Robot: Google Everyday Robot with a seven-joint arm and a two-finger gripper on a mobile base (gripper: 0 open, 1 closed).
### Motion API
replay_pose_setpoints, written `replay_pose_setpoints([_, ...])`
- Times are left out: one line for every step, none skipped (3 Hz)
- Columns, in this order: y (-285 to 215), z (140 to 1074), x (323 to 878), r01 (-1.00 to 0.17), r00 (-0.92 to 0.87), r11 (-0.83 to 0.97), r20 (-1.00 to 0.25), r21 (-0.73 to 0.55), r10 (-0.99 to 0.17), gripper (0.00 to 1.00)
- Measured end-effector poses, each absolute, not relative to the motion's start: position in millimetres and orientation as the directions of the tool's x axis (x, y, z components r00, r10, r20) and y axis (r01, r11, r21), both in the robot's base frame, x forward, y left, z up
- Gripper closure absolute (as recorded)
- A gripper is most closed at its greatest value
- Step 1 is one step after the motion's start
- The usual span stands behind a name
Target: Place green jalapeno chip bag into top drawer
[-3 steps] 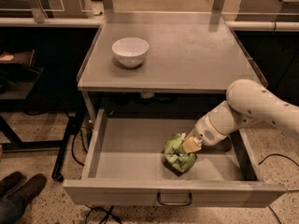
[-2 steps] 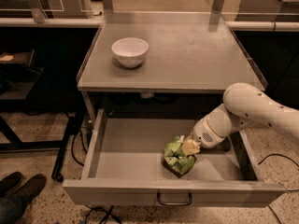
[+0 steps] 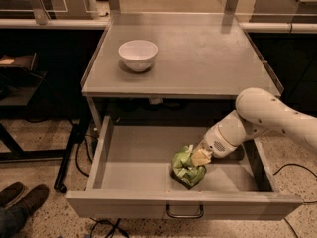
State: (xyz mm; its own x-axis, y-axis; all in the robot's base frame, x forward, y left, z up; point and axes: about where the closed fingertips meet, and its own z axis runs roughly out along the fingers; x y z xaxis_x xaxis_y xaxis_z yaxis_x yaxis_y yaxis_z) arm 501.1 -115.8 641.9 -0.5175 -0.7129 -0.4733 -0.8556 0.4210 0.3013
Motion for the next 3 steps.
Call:
replay_pose_setpoints([-115.8, 641.9, 501.1, -0.856, -0.517, 0.421, -0.473, 0.301, -0.713, 0.49])
replay_pose_setpoints([-115.8, 641.8, 501.1, -0.856, -0.517, 0.421, -0.473, 0.301, -0.713, 0.26])
replay_pose_setpoints([-115.8, 641.8, 501.1, -0.856, -0.517, 0.421, -0.473, 0.301, -0.713, 0.05])
